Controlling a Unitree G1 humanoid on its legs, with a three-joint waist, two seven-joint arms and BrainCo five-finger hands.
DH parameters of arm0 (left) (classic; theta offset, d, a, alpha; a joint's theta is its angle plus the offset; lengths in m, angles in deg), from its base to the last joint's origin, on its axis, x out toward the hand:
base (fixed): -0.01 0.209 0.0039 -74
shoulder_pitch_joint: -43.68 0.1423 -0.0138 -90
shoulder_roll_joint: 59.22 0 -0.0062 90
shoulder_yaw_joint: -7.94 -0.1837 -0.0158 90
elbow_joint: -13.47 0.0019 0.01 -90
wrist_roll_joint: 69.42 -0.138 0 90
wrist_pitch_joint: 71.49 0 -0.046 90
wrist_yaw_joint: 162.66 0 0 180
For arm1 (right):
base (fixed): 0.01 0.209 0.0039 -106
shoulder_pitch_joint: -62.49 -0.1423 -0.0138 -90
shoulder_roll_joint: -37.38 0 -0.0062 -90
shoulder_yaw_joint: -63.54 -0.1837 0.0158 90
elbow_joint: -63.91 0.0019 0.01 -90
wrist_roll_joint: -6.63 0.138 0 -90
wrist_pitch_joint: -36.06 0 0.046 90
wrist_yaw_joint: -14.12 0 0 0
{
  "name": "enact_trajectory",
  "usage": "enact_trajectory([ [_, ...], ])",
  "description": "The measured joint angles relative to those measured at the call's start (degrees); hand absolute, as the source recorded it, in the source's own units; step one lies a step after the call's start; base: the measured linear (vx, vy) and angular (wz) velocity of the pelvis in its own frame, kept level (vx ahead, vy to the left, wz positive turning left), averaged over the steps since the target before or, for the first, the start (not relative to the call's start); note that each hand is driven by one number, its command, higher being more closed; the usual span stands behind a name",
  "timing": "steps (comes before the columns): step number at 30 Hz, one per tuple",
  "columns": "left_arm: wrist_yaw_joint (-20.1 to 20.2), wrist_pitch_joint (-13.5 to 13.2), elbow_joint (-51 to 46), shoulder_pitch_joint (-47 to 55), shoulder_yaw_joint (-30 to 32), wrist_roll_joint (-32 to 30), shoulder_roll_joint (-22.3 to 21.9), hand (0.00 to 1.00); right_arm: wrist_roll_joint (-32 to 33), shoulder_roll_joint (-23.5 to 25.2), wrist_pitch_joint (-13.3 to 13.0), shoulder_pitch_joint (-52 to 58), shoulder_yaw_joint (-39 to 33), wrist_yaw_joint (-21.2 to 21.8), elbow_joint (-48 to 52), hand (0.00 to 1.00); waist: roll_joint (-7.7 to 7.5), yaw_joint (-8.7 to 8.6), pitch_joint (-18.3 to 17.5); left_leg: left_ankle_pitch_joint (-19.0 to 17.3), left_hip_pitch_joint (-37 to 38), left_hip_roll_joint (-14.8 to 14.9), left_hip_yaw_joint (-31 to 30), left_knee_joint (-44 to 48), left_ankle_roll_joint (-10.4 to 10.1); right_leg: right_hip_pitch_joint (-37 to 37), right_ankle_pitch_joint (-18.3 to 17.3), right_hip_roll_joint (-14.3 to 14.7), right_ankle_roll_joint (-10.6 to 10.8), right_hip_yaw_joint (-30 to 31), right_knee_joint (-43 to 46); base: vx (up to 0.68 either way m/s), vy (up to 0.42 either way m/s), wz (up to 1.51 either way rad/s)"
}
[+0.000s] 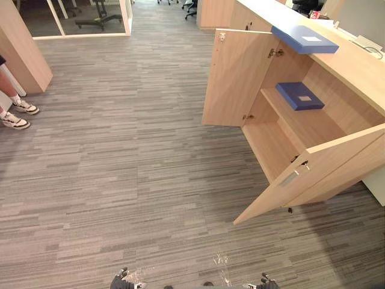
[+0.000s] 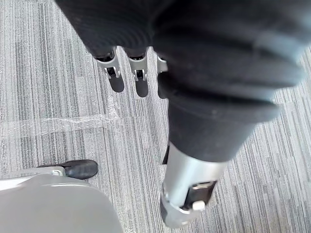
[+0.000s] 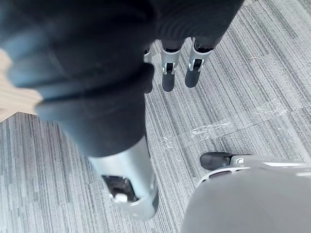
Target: Walk over to the cabinet, pick up the folder, carry it to the office cabinet, place the folder inside the office cabinet, then close the office cabinet door
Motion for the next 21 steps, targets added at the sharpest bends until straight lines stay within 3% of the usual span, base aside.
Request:
enact_trajectory([
  [2, -0.3, 0.0, -0.04, -0.5, 0.66, 0.21, 0.09, 0.0, 0.81, 0.33, 0.03, -0.21, -0.01, 0.05, -0.18, 0.0, -0.44, -0.05, 0.68, -1.62, -1.55, -0.02, 0.03, 3.09, -0.67, -0.02, -0.19, -0.16, -0.25, -0.18, 0.11, -0.01, -0.002, 0.04],
  [3, -0.65, 0.01, -0.75, -0.54, 1.42, 0.23, 0.04, 0.0, 2.27, 0.44, 0.03, -0.32, -0.1, 0.1, -0.4, 0.0, -0.61, -0.05, 1.39, -4.58, -3.74, 0.27, 0.14, 8.42, -0.99, 0.05, -1.09, -0.07, -1.24, -0.25, 0.83, 0.0, 0.0, 0.0],
  [5, -1.02, 0.01, -2.89, 0.13, 3.78, 0.2, -0.62, 0.0, 3.48, 0.46, -0.13, -0.11, -0.42, 0.54, -0.08, 0.0, -0.35, 0.16, 2.95, -9.66, -7.59, 2.39, 2.09, 20.95, -3.79, 0.72, -3.69, 0.76, -3.59, -0.41, 2.77, -0.03, -0.004, 0.03],
  [6, -1.1, 0.0, -3.58, 0.19, 4.6, 0.2, -0.63, 0.0, 4.31, 0.65, -0.14, 0.22, -0.4, 0.67, 0.32, 0.0, -0.42, 0.15, 3.51, -10.15, -9.67, 3.09, 3.36, 26.57, -4.6, 1.4, -4.17, 0.81, -3.86, -0.47, 2.92, -0.04, -0.014, 0.11],
  [7, -1.18, -0.08, -4.97, 0.37, 6.43, 0.43, -1.1, 0.0, 4.77, 0.68, -0.16, 0.86, -0.34, 0.96, 0.82, 0.0, -0.57, 0.35, 4.65, -10.3, -15.4, 5.33, 6.33, 39.49, -5.09, 2.82, -4.88, 0.89, -4.43, -0.49, 3.56, 0.0, -0.02, 0.08],
  [9, -1.68, -0.84, -5.94, 1.49, 9.79, 2.49, -2.53, 0.0, 6.61, 0.48, 0.01, 1.39, -0.73, 1.23, 0.7, 0.0, -0.48, 0.81, 4.89, -13.34, -22.0, 8.4, 8.34, 47.51, -2.88, 4.1, -6.49, 0.38, -4.28, -0.27, 4.71, 0.1, -0.016, 0.01],
  [11, -2.74, -0.99, -5.63, 2.01, 10.64, 5.21, -2.94, 0.0, 7.55, 0.55, 0.11, 1.56, -1.68, 1.6, 0.27, 0.0, -0.69, 1.24, 4.81, -13.01, -24.45, 9.1, 7.22, 39.45, -2.81, 4.09, -7.49, -0.87, -3.5, 0.98, 5.24, 0.16, 0.083, -0.26],
  [13, -3.37, -0.96, -5.38, 2.88, 12.87, 7.7, -4.44, 0.0, 8.93, 0.79, 0.15, 1.52, -2.46, 1.76, 0.31, 0.0, -0.7, 1.78, 4.87, -10.29, -26.54, 9.49, 5.26, 28.75, -3.18, 4.16, -8.44, -2.63, -2.45, 1.96, 5.22, 0.29, 0.223, -0.33],
  [15, -4.53, -0.97, -5.46, 3.51, 16.44, 10.31, -6.72, 0.0, 9.0, 0.64, 0.22, 2.63, -2.52, 1.85, 1.72, 0.0, 0.18, 2.12, 4.78, -4.74, -27.85, 11.9, 4.87, 14.95, -4.25, 4.53, -10.78, -4.83, 0.14, 2.81, 6.07, 0.37, 0.339, -0.19],
  [16, -4.83, -0.96, -5.44, 3.63, 17.12, 11.1, -6.94, 0.0, 9.0, 0.62, 0.21, 2.99, -2.56, 1.86, 2.2, 0.0, 0.44, 2.21, 4.71, -4.0, -27.86, 12.47, 4.84, 12.82, -4.42, 4.7, -11.74, -5.42, 1.09, 2.94, 6.49, 0.47, 0.433, -0.16],
  [17, -5.06, -0.93, -5.36, 4.04, 18.84, 12.42, -7.55, 0.0, 8.95, 0.96, 0.25, 3.63, -3.13, 1.92, 2.35, 0.0, 0.57, 2.37, 4.32, 0.95, -27.63, 12.8, 6.03, 12.81, -5.72, 6.11, -13.92, -7.56, 2.8, 3.23, 7.27, 0.46, 0.409, -0.25],
  [18, -5.05, -0.91, -5.33, 4.27, 20.17, 13.08, -7.27, 0.0, 8.81, 2.21, 0.43, 3.86, -5.12, 2.15, 1.57, 0.0, -1.58, 3.01, 3.06, 3.9, -28.17, 10.26, 7.36, 15.6, -5.3, 6.38, -14.66, -11.29, 2.97, 3.28, 7.93, 0.5, 0.401, -0.37],
  [20, -5.11, -0.92, -4.98, 4.13, 22.27, 14.15, -7.27, 0.0, 9.13, 4.26, 0.44, 3.36, -9.92, 2.54, 0.54, 0.0, -3.44, 3.36, 1.3, 3.72, -27.44, 7.27, 7.92, 19.23, -4.41, 4.77, -12.6, -15.28, 1.78, 3.8, 13.18, 0.54, 0.404, -0.63],
  [21, -5.15, -0.91, -4.57, 4.02, 22.91, 14.27, -6.81, 0.0, 9.22, 4.72, 0.45, 3.32, -11.49, 2.66, -0.03, 0.0, -4.09, 3.26, 0.86, 1.67, -24.73, 5.37, 9.73, 20.31, -1.53, 3.49, -10.9, -17.99, 2.14, 4.49, 19.43, 0.55, 0.43, -0.57],
])
